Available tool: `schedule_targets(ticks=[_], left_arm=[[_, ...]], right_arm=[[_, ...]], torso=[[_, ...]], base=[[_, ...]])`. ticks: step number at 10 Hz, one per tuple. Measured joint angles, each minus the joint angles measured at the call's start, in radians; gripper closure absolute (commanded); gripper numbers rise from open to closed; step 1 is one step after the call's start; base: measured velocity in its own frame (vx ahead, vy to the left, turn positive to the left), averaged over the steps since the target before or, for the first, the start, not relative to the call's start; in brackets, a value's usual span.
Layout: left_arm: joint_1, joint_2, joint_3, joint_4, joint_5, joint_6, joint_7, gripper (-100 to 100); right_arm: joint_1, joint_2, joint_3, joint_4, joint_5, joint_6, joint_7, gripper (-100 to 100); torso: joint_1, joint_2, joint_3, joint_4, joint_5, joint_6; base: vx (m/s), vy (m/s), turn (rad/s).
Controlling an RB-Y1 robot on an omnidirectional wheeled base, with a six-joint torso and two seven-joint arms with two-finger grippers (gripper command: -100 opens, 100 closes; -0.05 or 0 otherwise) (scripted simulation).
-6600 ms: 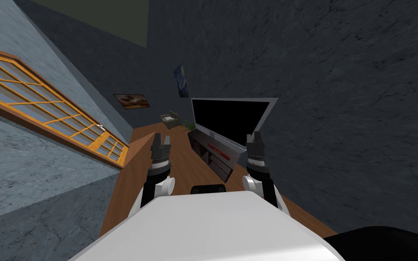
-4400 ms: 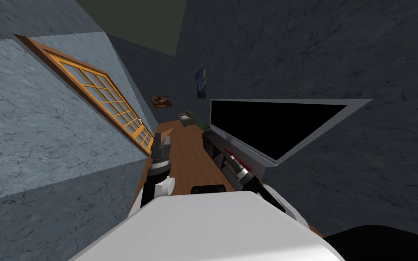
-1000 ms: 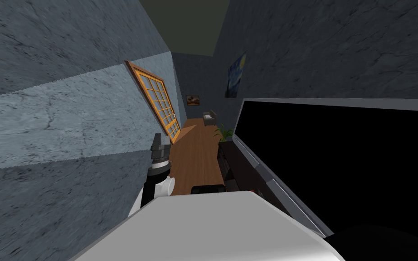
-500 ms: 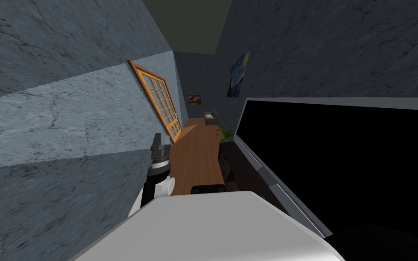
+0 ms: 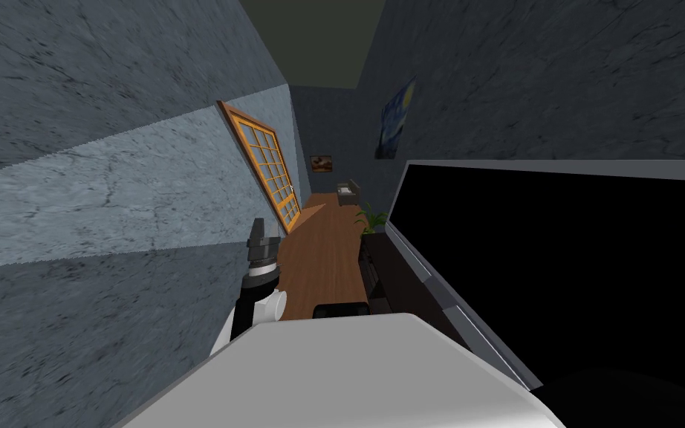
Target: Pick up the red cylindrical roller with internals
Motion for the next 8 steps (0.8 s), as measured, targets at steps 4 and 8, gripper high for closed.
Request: schedule_targets(ticks=[4,8], left_arm=[[0.0,0.0,0.0,0.0,0.0,0.0,0.0,0],[0.0,0.0,0.0,0.0,0.0,0.0,0.0,0]], right_arm=[[0.0,0.001,0.0,-0.001,-0.001,0.0,-0.001,100],[0.013,-0.037,-0.009,-0.041,-0.009,0.009,0.0,100]], torso=[[0.001,0.0,0.0,0.0,0.001,-0.001],[0.003,-0.001,-0.001,0.0,0.002,0.0]], base=[[0.0,0.0,0.0],[0.007,0.015,-0.062]])
